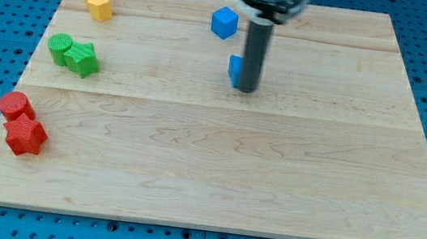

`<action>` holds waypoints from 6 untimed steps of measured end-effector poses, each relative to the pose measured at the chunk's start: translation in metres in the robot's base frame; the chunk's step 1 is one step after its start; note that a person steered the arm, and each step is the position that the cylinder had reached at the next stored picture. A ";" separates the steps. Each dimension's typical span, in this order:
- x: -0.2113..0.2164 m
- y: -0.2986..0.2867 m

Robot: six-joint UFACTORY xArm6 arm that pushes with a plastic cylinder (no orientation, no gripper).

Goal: Slide the triangle into the bottom right side of the blue cube

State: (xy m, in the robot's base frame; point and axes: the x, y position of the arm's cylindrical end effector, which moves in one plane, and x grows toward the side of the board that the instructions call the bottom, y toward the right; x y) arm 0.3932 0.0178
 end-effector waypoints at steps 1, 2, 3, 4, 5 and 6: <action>-0.029 0.004; -0.041 -0.015; -0.051 -0.044; -0.074 -0.037; -0.054 -0.019; -0.065 0.005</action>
